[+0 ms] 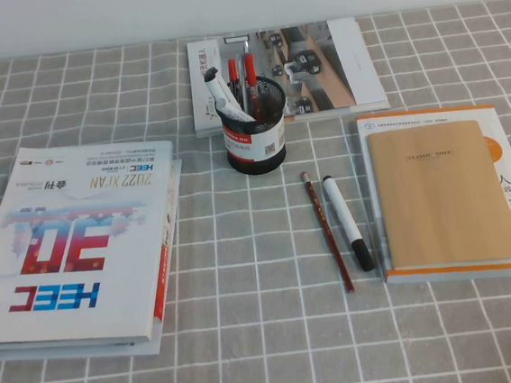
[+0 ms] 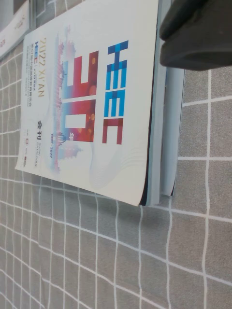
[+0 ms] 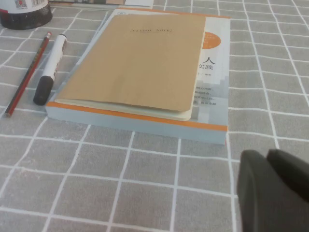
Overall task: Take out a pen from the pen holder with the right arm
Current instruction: 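Take a marker out of the pen holder and lay it on the table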
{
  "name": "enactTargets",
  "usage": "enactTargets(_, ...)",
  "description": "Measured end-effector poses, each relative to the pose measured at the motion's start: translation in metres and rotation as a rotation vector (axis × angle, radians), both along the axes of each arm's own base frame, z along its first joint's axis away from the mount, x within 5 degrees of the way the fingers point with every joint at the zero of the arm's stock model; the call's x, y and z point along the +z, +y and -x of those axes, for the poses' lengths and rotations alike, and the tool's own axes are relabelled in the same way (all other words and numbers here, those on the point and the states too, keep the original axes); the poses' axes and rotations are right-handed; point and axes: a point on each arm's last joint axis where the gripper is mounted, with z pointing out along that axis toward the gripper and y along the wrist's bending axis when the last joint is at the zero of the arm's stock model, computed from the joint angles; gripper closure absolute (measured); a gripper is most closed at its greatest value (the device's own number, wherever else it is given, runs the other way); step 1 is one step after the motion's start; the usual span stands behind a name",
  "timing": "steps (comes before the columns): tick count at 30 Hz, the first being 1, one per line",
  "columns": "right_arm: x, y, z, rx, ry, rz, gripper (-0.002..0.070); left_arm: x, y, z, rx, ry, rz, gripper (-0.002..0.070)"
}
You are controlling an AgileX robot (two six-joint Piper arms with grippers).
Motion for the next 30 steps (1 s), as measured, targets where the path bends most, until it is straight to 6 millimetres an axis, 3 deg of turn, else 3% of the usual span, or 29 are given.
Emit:
enactTargets(12, 0.0026, 0.0041, -0.0001, 0.005, -0.005, -0.139, 0.0689, 0.0, 0.0, 0.0, 0.0, 0.0, 0.0, 0.068)
enactTargets(30, 0.0029, 0.0044, -0.0001, 0.006, -0.006, -0.152, 0.0689, 0.0, 0.0, 0.0, 0.0, 0.0, 0.0, 0.068)
